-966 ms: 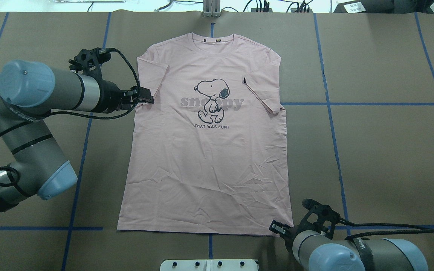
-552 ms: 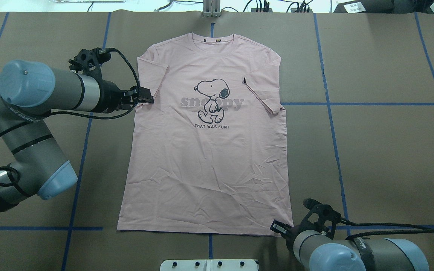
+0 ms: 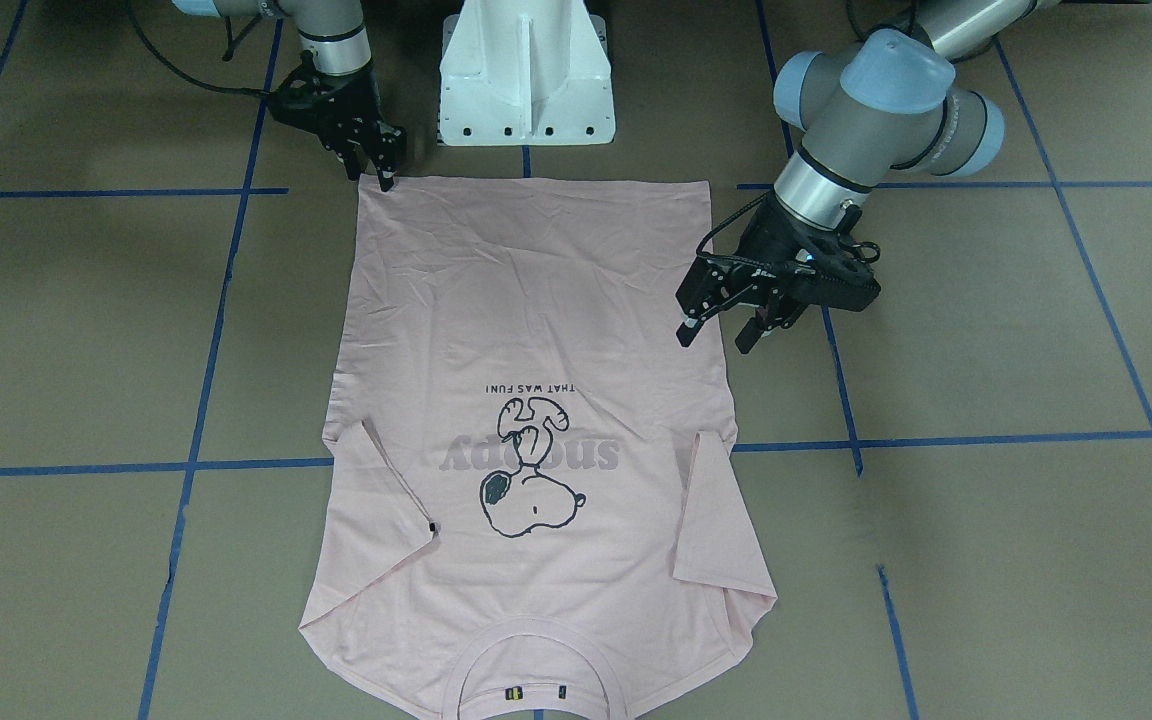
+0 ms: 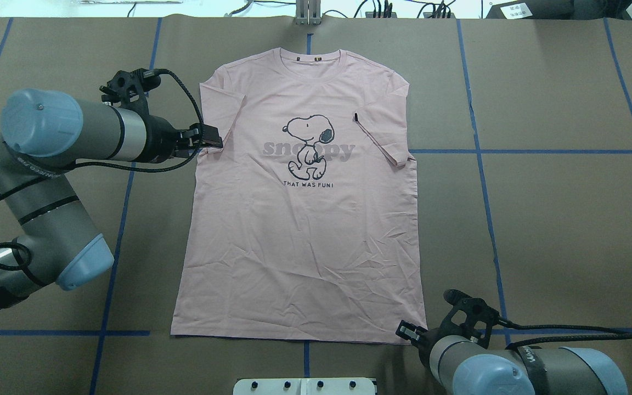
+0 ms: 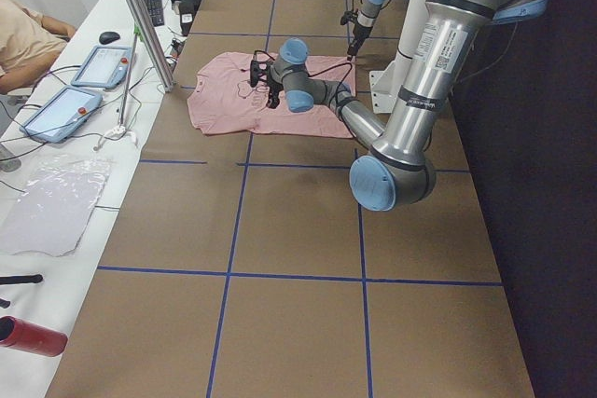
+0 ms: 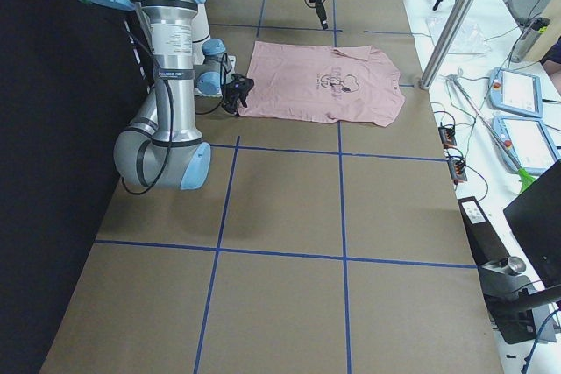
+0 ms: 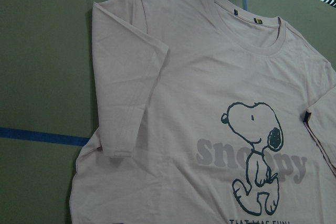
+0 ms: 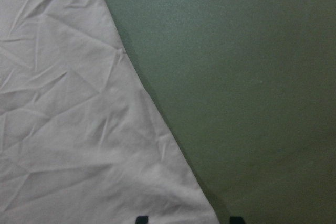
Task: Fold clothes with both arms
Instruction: 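Move the right gripper to the near hem corner while the left holds, then lower the left gripper to the other near hem corner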
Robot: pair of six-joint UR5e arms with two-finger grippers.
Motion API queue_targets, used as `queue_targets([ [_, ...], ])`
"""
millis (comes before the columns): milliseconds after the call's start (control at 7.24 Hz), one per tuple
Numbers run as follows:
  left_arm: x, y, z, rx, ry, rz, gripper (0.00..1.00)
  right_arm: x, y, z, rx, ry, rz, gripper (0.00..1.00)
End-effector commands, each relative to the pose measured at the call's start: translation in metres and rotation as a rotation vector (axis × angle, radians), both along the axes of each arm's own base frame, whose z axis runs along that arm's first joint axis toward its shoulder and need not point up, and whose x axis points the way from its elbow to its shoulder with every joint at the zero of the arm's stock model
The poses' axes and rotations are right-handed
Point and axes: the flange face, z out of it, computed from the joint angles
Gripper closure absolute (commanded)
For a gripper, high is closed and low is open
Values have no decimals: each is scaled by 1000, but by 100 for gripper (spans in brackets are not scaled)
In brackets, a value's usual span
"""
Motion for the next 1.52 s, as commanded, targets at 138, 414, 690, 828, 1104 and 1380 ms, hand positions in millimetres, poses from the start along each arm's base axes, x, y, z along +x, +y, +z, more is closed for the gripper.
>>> queue_targets([
  [138,1,-1,-1,0,1,0,17,1,2,3,0,5,-3,58],
  [414,1,0,-2,4,3,2,17,4,1,-2,-1,-4,-3,100],
  [690,-5,2,-8,6,14,-8,17,13,1,-17,-1,-39,-4,100],
  [828,-22,13,14,-13,-11,-32,16,18,0,-26,0,-59,-4,100],
  [1104,-24,91,49,-137,-16,-37,16,24,-3,-32,2,-72,1,100],
  [1380,-3,165,63,-310,-24,-4,16,25,-6,-34,1,-76,8,100],
])
